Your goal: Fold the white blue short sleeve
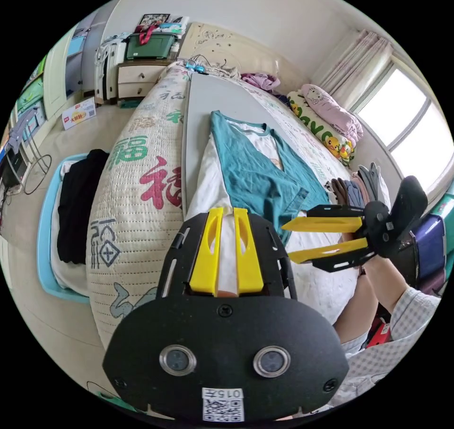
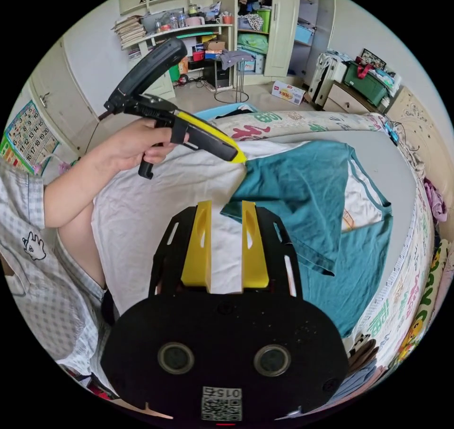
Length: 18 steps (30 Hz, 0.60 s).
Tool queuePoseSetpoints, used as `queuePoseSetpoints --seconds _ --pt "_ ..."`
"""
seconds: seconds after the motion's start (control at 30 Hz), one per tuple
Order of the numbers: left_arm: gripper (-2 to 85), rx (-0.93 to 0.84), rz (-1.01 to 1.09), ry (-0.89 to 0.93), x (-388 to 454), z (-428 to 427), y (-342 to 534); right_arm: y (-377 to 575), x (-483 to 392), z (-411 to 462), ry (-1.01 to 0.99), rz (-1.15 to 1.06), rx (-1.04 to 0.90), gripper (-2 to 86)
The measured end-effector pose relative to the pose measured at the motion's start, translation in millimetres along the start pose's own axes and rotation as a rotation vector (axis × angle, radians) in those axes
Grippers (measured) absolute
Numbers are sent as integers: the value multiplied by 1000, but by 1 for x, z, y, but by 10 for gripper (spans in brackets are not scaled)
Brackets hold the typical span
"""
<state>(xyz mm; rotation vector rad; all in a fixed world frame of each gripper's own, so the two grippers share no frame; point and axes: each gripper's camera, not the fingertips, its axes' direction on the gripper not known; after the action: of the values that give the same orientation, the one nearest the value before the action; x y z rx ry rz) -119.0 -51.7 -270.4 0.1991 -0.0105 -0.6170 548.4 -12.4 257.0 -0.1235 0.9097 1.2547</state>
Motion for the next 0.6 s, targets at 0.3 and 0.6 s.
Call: queuePoseSetpoints --seconds 0.3,0.6 --pt "-7 -33 -55 -15 -25 19 -13 -33 -28 -28 13 39 -2 5" --pt "-6 -26 -18 -135 -22 14 -11 -73 -29 -70 -43 95 40 66"
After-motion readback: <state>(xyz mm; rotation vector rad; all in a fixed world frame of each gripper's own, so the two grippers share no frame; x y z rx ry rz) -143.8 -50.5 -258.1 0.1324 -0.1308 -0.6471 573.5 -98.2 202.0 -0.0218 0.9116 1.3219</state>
